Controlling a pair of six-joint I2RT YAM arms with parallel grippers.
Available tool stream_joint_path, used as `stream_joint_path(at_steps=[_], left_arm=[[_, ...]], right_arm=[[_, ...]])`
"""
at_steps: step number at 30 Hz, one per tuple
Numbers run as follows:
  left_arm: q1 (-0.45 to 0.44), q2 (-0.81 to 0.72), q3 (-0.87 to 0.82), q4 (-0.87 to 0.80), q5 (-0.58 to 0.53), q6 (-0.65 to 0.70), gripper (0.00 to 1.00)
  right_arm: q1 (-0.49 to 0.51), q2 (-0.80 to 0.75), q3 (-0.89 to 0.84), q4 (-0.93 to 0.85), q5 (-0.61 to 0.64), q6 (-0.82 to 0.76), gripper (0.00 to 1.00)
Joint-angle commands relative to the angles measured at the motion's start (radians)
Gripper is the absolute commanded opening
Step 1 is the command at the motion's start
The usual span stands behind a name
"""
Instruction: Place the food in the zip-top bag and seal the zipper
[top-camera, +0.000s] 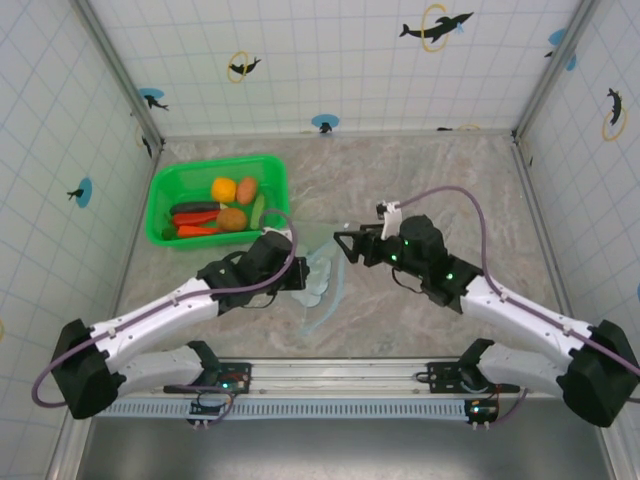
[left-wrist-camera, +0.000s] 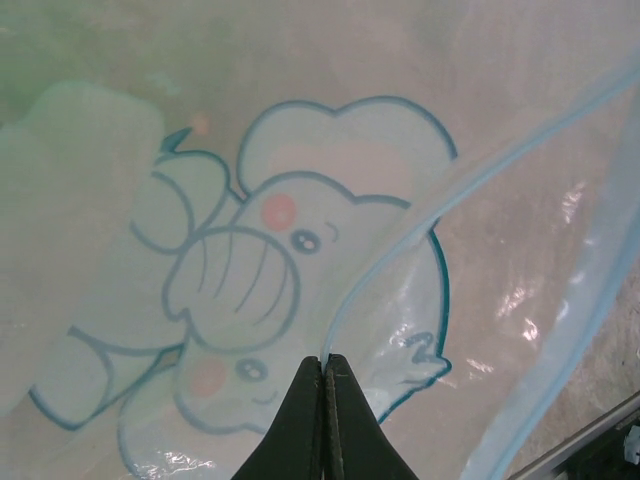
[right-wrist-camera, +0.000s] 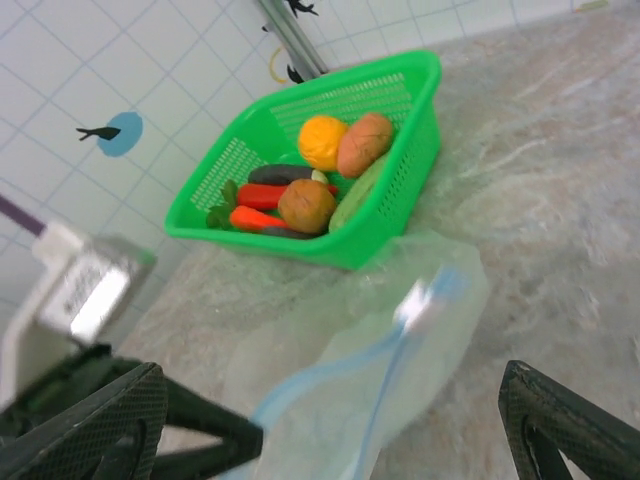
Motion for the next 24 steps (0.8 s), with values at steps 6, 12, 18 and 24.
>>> stream_joint_path(at_steps=[6, 12, 18, 24], left_arm=[[0.035, -0.106, -0.100, -0.065, 0.009, -0.015, 0.00], [0.067, -0.162, -0.152, -0.058, -0.004, -0.015, 0.00], [0.090, -0.195, -0.210, -0.047, 0.027, -0.063, 0.00], [0.091, -0.240, -0.221, -0.076, -0.008, -0.078, 0.00]], right_arm=[[-0.076, 0.433, 0.365, -0.193, -0.070, -0.100, 0.85], [-0.088, 0.815, 0.774, -0.368, -0.223, -0.126, 0.91], [-0.065, 1.070, 1.039, -0.431, -0.225, -0.120, 0.95], [-0.059, 1.291, 1.267, -0.460, -0.241, -0.057, 0.93]])
